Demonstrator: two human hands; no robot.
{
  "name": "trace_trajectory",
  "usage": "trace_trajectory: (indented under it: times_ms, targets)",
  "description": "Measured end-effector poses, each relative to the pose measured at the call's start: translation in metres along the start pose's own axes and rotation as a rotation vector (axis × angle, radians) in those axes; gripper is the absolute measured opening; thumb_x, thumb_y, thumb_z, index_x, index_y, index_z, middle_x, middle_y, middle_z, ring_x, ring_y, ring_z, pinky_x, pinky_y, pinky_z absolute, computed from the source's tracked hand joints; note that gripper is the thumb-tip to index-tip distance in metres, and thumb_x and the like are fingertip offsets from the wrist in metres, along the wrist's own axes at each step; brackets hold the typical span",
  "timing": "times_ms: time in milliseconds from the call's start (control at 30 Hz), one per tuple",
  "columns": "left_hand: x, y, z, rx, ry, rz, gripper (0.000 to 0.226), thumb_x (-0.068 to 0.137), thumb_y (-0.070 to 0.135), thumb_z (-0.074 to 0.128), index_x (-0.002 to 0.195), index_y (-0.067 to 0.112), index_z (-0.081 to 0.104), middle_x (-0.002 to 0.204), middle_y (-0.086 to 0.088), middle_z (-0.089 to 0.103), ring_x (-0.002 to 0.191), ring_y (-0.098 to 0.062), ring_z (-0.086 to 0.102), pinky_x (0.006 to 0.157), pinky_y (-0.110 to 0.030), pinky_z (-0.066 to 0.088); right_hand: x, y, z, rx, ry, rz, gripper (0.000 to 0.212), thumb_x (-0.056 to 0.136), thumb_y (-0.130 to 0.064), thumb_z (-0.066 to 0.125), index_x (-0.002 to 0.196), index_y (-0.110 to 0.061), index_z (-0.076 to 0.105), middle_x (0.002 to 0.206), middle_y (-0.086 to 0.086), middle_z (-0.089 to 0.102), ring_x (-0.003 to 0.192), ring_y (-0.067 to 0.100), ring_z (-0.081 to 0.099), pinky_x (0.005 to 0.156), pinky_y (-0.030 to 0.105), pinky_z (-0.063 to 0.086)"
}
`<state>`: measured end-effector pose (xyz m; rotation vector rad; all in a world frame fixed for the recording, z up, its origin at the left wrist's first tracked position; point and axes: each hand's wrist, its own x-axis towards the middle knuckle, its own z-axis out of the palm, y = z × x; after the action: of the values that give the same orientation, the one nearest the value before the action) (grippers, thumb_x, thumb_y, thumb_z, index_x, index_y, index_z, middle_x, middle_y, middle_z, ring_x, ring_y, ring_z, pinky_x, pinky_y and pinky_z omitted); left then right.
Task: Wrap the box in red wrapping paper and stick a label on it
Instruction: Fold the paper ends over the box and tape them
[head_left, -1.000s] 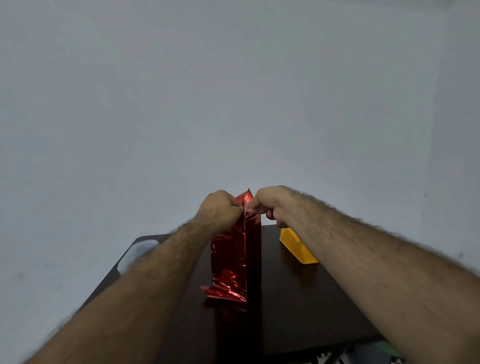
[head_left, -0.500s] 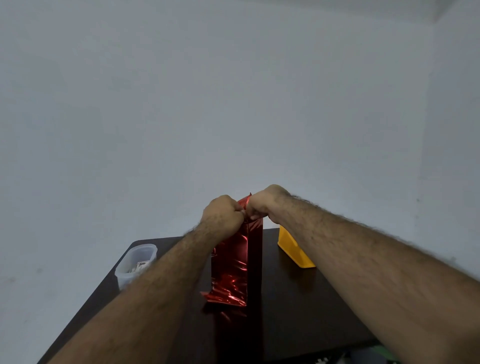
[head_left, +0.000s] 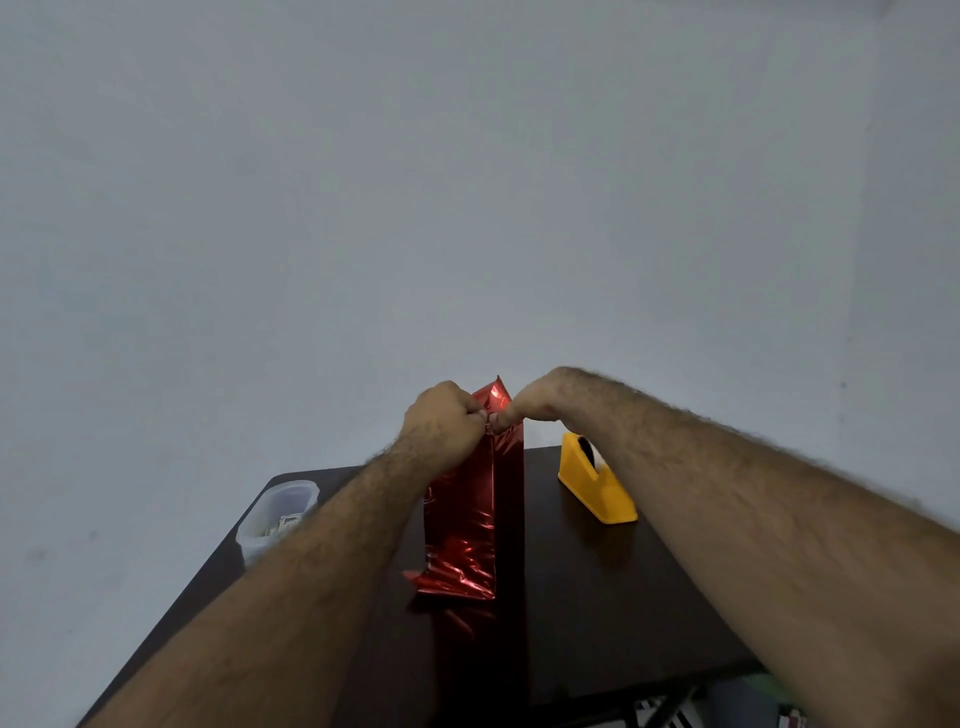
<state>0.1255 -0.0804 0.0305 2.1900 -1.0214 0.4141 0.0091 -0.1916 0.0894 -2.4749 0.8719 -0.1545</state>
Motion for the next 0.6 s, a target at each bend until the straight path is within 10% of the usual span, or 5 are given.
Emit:
trace_trajectory:
  times_ms: [200, 400, 600]
  targets:
    - [-0.004, 0.0, 0.002, -0.002, 0.023, 0.022, 0.054, 0.095, 0.016, 0.062, 0.044, 0.017, 0.045, 0.047, 0.008, 0.042, 0.054, -0.017, 0.046, 0.057, -0.027, 0.033, 0.018, 0.034, 0.024, 0.267, 0.268, 0.06, 0.054, 0.109, -0.037, 0.047, 0.151, -0.003, 0.048, 0.153, 0.014, 0.054, 0.135, 0.033, 0.056, 0.106, 0.039, 0.049]
    - [-0.002, -0.004, 0.005, 0.005, 0.017, 0.044, 0.032, 0.092, 0.02, 0.061, 0.061, 0.014, 0.066, 0.059, 0.004, 0.057, 0.063, -0.019, 0.059, 0.059, -0.03, 0.045, 0.025, 0.033, 0.036, 0.643, 0.127, -0.072, 0.115, 0.056, -0.058, 0.089, 0.15, -0.009, 0.044, 0.145, 0.009, 0.056, 0.135, 0.028, 0.052, 0.102, 0.039, 0.045]
    - [-0.002, -0.005, 0.005, 0.004, 0.028, 0.072, 0.035, 0.092, 0.021, 0.058, 0.06, 0.007, 0.06, 0.06, -0.004, 0.057, 0.062, -0.023, 0.058, 0.058, -0.032, 0.046, 0.037, 0.035, 0.05, 0.689, 0.116, -0.066, 0.063, 0.087, -0.031, 0.075, 0.139, -0.005, 0.05, 0.126, 0.006, 0.062, 0.113, 0.02, 0.057, 0.092, 0.034, 0.043]
